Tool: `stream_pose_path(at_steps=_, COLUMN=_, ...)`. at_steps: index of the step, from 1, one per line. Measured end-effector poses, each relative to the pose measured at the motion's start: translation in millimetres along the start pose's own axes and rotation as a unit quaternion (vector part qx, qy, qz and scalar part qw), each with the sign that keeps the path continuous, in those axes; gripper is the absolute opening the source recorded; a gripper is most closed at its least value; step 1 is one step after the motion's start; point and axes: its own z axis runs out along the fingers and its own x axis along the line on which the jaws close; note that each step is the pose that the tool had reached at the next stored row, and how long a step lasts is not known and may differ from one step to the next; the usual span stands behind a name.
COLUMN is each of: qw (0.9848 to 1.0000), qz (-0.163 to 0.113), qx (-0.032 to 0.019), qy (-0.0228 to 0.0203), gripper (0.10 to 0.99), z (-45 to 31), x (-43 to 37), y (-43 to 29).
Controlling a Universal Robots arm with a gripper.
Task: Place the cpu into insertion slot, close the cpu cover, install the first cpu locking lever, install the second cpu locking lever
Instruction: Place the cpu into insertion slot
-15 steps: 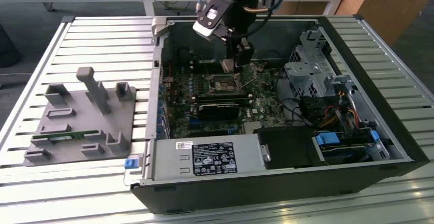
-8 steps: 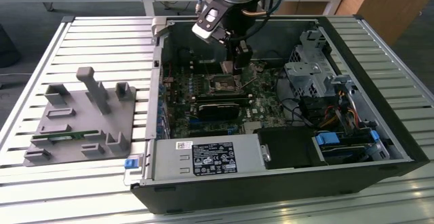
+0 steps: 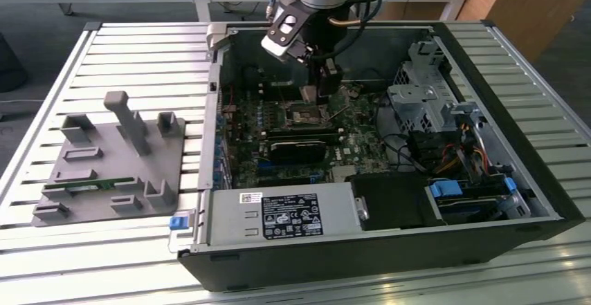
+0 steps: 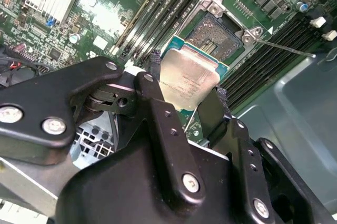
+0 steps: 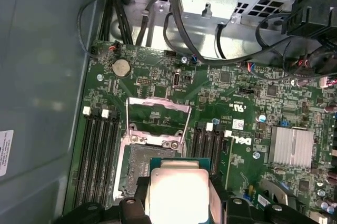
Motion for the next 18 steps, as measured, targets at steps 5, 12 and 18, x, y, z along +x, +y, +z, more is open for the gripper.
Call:
stream_pose_path(at_steps=5, qw=1.0, qz=0.002, qx=0.0, qy=-0.0001, gripper=0.533, z=4.9, x=3.9, y=0.5)
stream_pose_path(at_steps=12, qw=1.0, qz=0.004, qx=0.0, qy=-0.0003, gripper=0.533, z=11.4, x=7.8, y=0.7)
stream_pose_path(at_steps=18, qw=1.0, qz=0.006, qx=0.0, qy=-0.0003, gripper=0.533, z=18.1, x=9.5, y=0.4)
